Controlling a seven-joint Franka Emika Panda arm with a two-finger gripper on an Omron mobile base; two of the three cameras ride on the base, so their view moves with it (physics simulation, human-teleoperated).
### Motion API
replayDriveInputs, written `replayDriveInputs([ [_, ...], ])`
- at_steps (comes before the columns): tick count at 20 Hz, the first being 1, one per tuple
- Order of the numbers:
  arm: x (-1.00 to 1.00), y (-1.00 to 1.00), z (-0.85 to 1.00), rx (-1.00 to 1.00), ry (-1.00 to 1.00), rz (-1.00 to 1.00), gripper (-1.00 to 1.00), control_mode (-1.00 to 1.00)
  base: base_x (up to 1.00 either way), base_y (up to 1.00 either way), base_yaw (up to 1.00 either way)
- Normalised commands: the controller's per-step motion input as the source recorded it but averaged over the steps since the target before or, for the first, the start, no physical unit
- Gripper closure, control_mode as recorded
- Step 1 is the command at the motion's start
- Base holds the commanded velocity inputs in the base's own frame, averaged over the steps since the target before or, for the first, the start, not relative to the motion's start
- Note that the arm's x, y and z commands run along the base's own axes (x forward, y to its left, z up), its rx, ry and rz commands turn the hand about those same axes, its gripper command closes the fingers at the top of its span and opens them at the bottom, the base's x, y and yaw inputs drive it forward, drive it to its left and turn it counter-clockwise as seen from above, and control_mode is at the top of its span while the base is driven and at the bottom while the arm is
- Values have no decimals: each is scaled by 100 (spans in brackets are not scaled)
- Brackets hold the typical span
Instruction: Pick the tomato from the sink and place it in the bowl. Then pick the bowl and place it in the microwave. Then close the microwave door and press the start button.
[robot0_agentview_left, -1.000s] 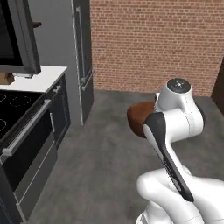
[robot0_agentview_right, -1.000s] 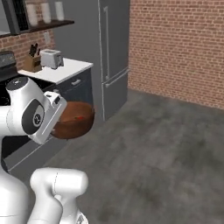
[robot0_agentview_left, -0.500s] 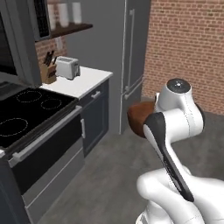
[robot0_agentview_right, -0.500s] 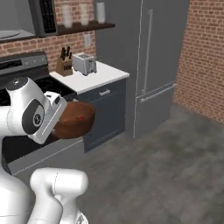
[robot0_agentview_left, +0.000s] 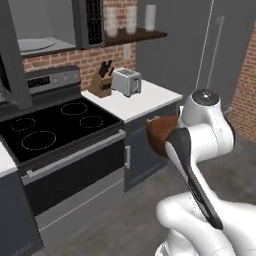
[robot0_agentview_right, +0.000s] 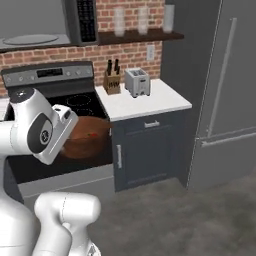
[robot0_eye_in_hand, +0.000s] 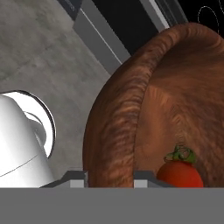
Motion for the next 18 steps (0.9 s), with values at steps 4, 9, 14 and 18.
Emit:
replayDriveInputs([
  [4,0,0,0,0,0,0,100,100,49,0,65],
  [9,0,0,0,0,0,0,100,100,69,3,46],
  [14,0,0,0,0,0,0,100,100,68,-9,18],
  [18,0,0,0,0,0,0,100,100,61,2,1],
])
